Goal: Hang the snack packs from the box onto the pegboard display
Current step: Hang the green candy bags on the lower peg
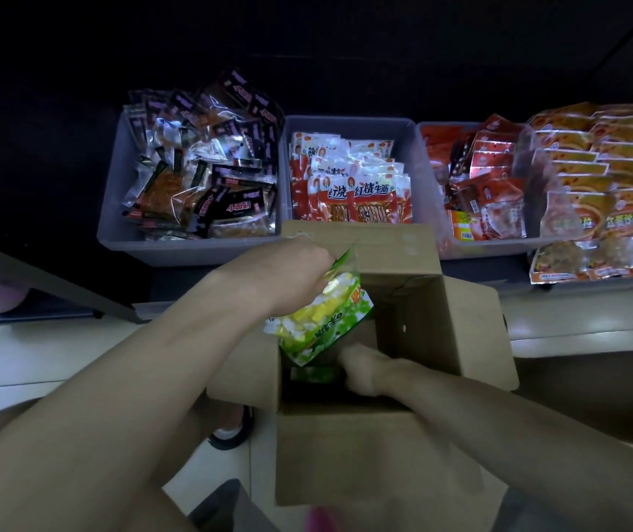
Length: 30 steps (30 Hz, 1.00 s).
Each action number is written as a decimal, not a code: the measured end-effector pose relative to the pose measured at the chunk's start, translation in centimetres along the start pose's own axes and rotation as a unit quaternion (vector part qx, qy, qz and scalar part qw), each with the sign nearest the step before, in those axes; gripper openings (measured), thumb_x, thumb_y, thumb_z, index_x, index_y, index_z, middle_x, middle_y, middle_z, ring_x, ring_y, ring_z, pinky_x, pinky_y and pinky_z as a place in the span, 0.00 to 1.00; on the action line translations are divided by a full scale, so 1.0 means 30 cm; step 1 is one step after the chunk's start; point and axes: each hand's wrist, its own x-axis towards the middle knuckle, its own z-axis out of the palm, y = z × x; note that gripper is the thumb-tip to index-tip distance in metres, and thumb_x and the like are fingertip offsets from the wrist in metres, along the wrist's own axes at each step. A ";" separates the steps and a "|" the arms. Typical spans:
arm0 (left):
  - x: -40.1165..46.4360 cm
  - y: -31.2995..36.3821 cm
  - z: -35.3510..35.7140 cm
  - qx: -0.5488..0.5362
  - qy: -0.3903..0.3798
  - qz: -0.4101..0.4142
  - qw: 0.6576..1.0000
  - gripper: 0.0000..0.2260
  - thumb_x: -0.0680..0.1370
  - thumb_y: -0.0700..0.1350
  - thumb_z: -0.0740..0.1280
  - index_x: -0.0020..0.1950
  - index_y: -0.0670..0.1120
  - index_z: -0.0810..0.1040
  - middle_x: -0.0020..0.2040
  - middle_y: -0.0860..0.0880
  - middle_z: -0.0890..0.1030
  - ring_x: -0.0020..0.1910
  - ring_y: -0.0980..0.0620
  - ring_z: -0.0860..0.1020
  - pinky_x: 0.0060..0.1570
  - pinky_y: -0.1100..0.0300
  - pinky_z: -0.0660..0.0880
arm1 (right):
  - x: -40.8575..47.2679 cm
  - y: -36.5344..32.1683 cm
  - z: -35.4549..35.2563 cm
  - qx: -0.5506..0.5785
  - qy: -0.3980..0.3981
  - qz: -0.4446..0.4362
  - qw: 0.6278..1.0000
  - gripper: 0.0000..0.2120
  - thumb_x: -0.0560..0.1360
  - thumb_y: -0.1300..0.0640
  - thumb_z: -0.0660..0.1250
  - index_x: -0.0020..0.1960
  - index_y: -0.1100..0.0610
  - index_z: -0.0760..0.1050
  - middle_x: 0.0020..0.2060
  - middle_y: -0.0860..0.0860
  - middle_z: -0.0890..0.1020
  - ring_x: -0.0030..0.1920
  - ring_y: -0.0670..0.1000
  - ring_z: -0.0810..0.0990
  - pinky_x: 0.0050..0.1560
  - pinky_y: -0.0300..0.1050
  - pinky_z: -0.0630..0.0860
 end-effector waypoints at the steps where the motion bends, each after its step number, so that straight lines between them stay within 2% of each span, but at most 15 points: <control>1: -0.003 -0.001 -0.005 0.003 0.006 0.003 1.000 0.16 0.86 0.47 0.61 0.38 0.48 0.68 0.37 0.50 0.70 0.38 0.46 0.75 0.41 0.50 0.75 | -0.014 0.001 -0.013 0.013 0.034 0.004 0.999 0.16 0.78 0.65 0.65 0.66 0.64 0.77 0.63 0.63 0.80 0.64 0.63 0.79 0.55 0.46 0.76; 5: -0.036 0.001 -0.036 -0.013 0.031 0.003 0.999 0.13 0.86 0.50 0.62 0.47 0.43 0.78 0.39 0.48 0.75 0.40 0.46 0.78 0.42 0.50 0.77 | -0.104 0.025 -0.090 0.001 0.097 -0.018 0.995 0.16 0.72 0.66 0.65 0.56 0.56 0.82 0.58 0.58 0.83 0.61 0.61 0.81 0.59 0.49 0.79; 8: -0.077 0.004 -0.055 -0.052 0.051 -0.006 0.997 0.14 0.86 0.51 0.62 0.48 0.44 0.79 0.40 0.48 0.78 0.38 0.48 0.77 0.40 0.51 0.75 | -0.227 0.064 -0.153 0.031 0.149 -0.024 0.988 0.18 0.74 0.64 0.64 0.58 0.50 0.83 0.57 0.54 0.85 0.60 0.56 0.81 0.57 0.44 0.76; 10: -0.118 0.008 -0.063 -0.117 0.094 -0.015 0.989 0.14 0.85 0.52 0.63 0.46 0.45 0.79 0.38 0.48 0.79 0.36 0.48 0.78 0.38 0.52 0.74 | -0.304 0.097 -0.187 0.110 0.198 -0.033 0.974 0.18 0.75 0.65 0.64 0.57 0.51 0.85 0.52 0.53 0.87 0.55 0.54 0.84 0.49 0.37 0.74; 13: -0.188 0.020 -0.063 -0.268 0.207 -0.046 0.940 0.13 0.84 0.50 0.66 0.43 0.46 0.80 0.37 0.48 0.83 0.37 0.48 0.81 0.36 0.55 0.73 | -0.415 0.121 -0.227 0.246 0.235 -0.032 0.940 0.19 0.74 0.68 0.63 0.56 0.52 0.85 0.42 0.43 0.83 0.44 0.48 0.82 0.42 0.31 0.74; 14: -0.209 0.028 -0.059 -0.321 0.251 -0.059 0.911 0.12 0.84 0.49 0.67 0.44 0.45 0.82 0.40 0.46 0.85 0.41 0.47 0.83 0.40 0.54 0.76 | -0.448 0.122 -0.237 0.303 0.237 -0.031 0.923 0.19 0.73 0.68 0.64 0.55 0.52 0.86 0.43 0.43 0.83 0.44 0.49 0.82 0.45 0.34 0.78; 16: -0.244 0.041 -0.049 -0.404 0.318 -0.079 0.854 0.10 0.84 0.47 0.67 0.49 0.44 0.85 0.46 0.49 0.88 0.46 0.50 0.85 0.48 0.51 0.80 | -0.507 0.119 -0.259 0.447 0.244 -0.017 0.860 0.17 0.72 0.68 0.66 0.48 0.51 0.87 0.51 0.56 0.86 0.47 0.59 0.83 0.55 0.53 0.81; 17: -0.259 0.051 -0.045 -0.434 0.336 -0.081 0.832 0.09 0.84 0.47 0.67 0.50 0.47 0.85 0.47 0.54 0.88 0.47 0.56 0.85 0.49 0.54 0.79 | -0.538 0.115 -0.274 0.543 0.246 -0.018 0.803 0.15 0.72 0.69 0.65 0.46 0.54 0.87 0.54 0.62 0.85 0.48 0.61 0.82 0.54 0.58 0.82; 19: -0.278 0.074 -0.037 -0.473 0.351 -0.092 0.803 0.08 0.84 0.48 0.66 0.50 0.52 0.84 0.48 0.61 0.87 0.48 0.63 0.84 0.50 0.58 0.79 | -0.601 0.106 -0.313 0.700 0.236 -0.050 0.672 0.14 0.76 0.74 0.61 0.50 0.65 0.84 0.56 0.65 0.82 0.54 0.60 0.82 0.43 0.52 0.86; 21: -0.283 0.090 -0.029 -0.490 0.365 -0.108 0.784 0.08 0.85 0.51 0.65 0.50 0.54 0.84 0.49 0.60 0.87 0.49 0.60 0.85 0.54 0.52 0.79 | -0.677 0.087 -0.354 0.767 0.225 -0.099 0.592 0.13 0.78 0.76 0.58 0.53 0.71 0.80 0.52 0.61 0.82 0.54 0.57 0.82 0.38 0.43 0.83; 23: -0.287 0.123 -0.029 -0.491 0.370 -0.106 0.782 0.09 0.85 0.51 0.64 0.51 0.53 0.82 0.49 0.59 0.87 0.49 0.61 0.84 0.55 0.51 0.79 | -0.747 0.063 -0.381 0.788 0.210 -0.151 0.559 0.11 0.79 0.75 0.59 0.53 0.71 0.80 0.47 0.58 0.84 0.46 0.53 0.85 0.38 0.40 0.83; 25: -0.285 0.165 -0.033 -0.483 0.373 -0.097 0.786 0.09 0.86 0.50 0.62 0.54 0.51 0.82 0.49 0.54 0.87 0.49 0.61 0.83 0.55 0.52 0.78 | -0.806 0.036 -0.399 0.794 0.196 -0.181 0.547 0.09 0.79 0.73 0.62 0.53 0.70 0.81 0.44 0.57 0.86 0.41 0.51 0.87 0.40 0.39 0.83; 27: -0.285 0.222 -0.047 -0.471 0.374 -0.081 0.795 0.10 0.87 0.47 0.61 0.53 0.49 0.81 0.48 0.52 0.85 0.46 0.62 0.82 0.51 0.57 0.77 | -0.846 0.008 -0.420 0.811 0.176 -0.204 0.519 0.08 0.79 0.72 0.63 0.52 0.70 0.81 0.42 0.58 0.87 0.40 0.52 0.88 0.40 0.39 0.84; 29: -0.282 0.279 -0.055 -0.444 0.389 -0.065 0.804 0.11 0.87 0.45 0.61 0.48 0.51 0.80 0.45 0.51 0.83 0.43 0.64 0.80 0.44 0.64 0.74 | -0.870 -0.021 -0.451 0.837 0.160 -0.216 0.477 0.06 0.80 0.72 0.63 0.50 0.70 0.80 0.41 0.60 0.86 0.41 0.53 0.88 0.40 0.39 0.84; 30: -0.281 0.311 -0.057 -0.428 0.401 -0.063 0.808 0.12 0.87 0.46 0.61 0.46 0.51 0.79 0.43 0.50 0.83 0.42 0.62 0.80 0.42 0.63 0.73 | -0.878 -0.034 -0.467 0.848 0.160 -0.217 0.456 0.06 0.80 0.72 0.63 0.49 0.70 0.79 0.41 0.61 0.85 0.40 0.53 0.88 0.40 0.39 0.84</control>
